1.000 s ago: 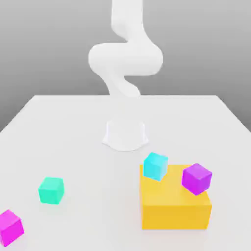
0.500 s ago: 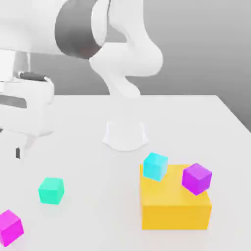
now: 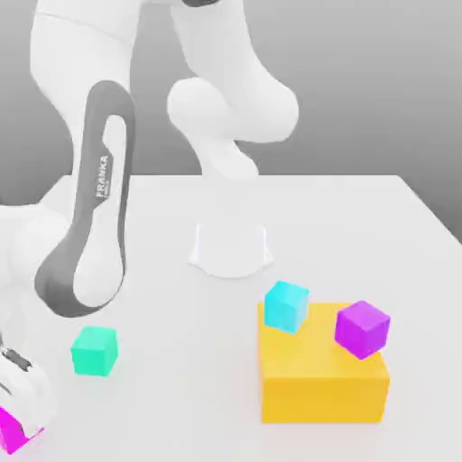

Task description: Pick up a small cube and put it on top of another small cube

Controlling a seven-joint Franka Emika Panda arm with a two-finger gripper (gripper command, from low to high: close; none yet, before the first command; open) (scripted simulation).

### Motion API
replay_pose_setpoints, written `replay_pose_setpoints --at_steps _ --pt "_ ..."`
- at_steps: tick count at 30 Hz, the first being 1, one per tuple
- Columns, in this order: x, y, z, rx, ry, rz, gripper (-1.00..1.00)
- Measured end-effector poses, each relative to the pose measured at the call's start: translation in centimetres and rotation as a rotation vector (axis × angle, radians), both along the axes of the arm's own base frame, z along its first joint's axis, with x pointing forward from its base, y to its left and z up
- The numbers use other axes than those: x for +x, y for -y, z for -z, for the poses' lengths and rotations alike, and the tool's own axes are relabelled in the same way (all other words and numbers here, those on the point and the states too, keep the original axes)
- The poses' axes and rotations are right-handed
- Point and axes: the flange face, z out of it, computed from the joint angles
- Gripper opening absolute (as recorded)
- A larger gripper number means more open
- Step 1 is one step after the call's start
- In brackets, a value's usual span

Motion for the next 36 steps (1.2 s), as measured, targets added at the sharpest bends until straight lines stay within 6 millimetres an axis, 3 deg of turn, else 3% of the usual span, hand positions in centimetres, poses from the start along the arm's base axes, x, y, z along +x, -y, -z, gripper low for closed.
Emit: replay_pose_setpoints --at_steps 5,9,10,15,21,30,34,36 --pt "0.0 0.0 -0.1 0.0 0.0 0.0 -1.0" --pt "0.0 0.0 -5.0 0.001 0.0 0.0 -1.0" --pt "0.2 -0.9 -6.2 0.003 0.001 -0.02 -1.0" --pt "1.1 -9.4 -10.9 0.015 0.008 -0.21 -1.0" --pt "-0.2 -20.9 -15.3 0.024 0.01 -0.483 -1.0" --pt "-7.4 -32.5 -19.4 0.019 0.006 -0.83 -1.0" --pt "-11.6 -36.5 -20.2 0.01 0.002 -0.992 -1.0" --pt "-12.6 -37.4 -19.2 0.006 0.001 -1.035 -1.0"
